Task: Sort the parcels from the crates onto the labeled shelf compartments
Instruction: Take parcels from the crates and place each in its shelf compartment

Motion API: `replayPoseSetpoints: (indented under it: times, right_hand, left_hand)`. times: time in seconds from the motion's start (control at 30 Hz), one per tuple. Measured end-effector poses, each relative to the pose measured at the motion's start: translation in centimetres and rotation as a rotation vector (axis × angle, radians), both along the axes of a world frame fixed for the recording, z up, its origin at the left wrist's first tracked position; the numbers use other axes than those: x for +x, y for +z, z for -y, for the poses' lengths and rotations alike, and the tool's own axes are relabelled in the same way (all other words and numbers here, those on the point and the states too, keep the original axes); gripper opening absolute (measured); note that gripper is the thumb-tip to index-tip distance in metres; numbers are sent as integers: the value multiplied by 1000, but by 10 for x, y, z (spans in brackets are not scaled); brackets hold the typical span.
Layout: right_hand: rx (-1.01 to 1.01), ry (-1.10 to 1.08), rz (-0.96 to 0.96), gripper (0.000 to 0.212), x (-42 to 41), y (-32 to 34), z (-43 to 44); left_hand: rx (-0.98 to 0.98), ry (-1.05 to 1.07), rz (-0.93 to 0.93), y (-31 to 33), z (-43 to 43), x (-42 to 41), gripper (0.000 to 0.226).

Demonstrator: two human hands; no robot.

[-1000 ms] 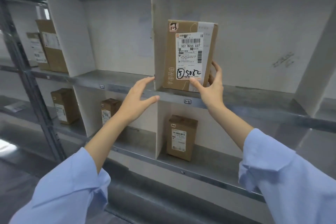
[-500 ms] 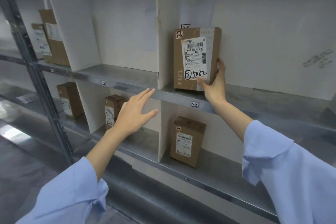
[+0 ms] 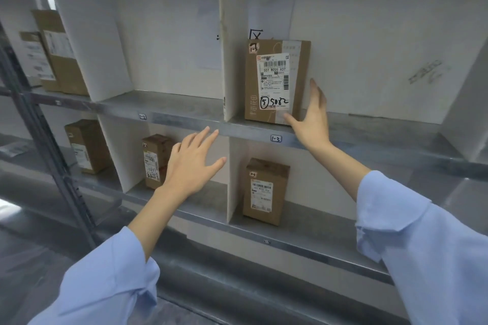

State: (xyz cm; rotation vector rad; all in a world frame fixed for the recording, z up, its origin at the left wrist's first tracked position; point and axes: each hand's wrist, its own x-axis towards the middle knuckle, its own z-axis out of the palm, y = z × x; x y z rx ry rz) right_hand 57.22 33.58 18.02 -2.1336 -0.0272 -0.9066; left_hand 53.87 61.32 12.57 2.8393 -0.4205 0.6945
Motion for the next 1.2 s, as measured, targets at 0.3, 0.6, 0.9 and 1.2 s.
replayPoseSetpoints:
  times: [0.3,0.6,0.9,1.2]
  right_hand:
    - [-550,-273,-206,79,-128,-29,-13]
    - [-604,-496,-508,79,-283,-65,34]
    - [-490,-749,-670,74,-437,-81,137]
    - [-314,-1010,-762,72,-605,-99,264]
  left_hand:
    - [39,-164,-23,-10,16,-69,70]
    - [74,-432,-60,-22,85,-160,77]
    - [109,-775,-67,-23,224,-245,80]
    - [92,-1142,-76,-35,421,-364,70]
